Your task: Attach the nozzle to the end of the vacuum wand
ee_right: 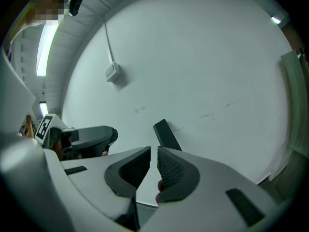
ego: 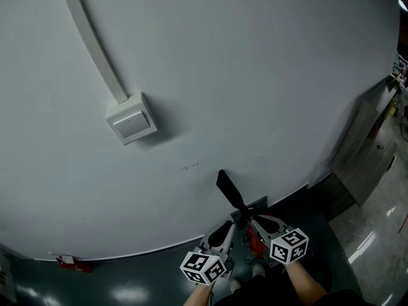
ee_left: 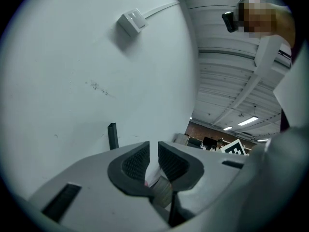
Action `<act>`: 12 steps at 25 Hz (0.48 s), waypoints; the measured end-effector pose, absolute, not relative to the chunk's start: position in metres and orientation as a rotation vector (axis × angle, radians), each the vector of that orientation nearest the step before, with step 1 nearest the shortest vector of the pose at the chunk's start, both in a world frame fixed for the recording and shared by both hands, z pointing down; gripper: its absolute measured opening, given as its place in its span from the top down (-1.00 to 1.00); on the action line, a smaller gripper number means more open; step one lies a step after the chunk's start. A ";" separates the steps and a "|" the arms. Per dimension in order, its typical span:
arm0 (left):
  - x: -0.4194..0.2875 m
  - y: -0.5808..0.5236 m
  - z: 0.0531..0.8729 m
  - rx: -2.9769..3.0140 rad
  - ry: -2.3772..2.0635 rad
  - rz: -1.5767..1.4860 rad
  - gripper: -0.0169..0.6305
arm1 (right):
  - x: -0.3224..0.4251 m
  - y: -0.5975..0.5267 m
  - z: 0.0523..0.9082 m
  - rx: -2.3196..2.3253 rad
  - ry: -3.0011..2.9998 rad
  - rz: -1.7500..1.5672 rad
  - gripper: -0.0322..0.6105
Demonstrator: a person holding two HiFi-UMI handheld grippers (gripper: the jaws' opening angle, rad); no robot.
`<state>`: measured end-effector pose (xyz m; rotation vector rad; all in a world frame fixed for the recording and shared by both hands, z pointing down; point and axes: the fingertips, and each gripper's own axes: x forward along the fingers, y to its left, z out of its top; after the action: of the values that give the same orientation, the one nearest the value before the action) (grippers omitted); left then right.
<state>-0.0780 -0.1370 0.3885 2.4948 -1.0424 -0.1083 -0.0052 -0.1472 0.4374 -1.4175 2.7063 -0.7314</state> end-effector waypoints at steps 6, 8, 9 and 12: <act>-0.071 -0.136 0.384 2.501 -1.039 -0.141 0.86 | -0.001 -0.146 0.423 -1.361 2.647 -0.776 0.80; -0.071 -0.138 0.384 2.501 -1.045 -0.141 0.90 | 0.001 -0.146 0.420 -1.360 2.643 -0.765 0.84; -0.070 -0.138 0.385 2.500 -1.047 -0.140 0.92 | 0.001 -0.146 0.420 -1.361 2.644 -0.758 0.84; -0.068 -0.138 0.387 2.493 -1.051 -0.131 0.93 | 0.003 -0.143 0.416 -1.356 2.641 -0.749 0.84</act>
<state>-0.0675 -0.1380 0.3870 2.4929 -1.0510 -0.1314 0.0029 -0.1433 0.4164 -1.3558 2.6408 -0.7494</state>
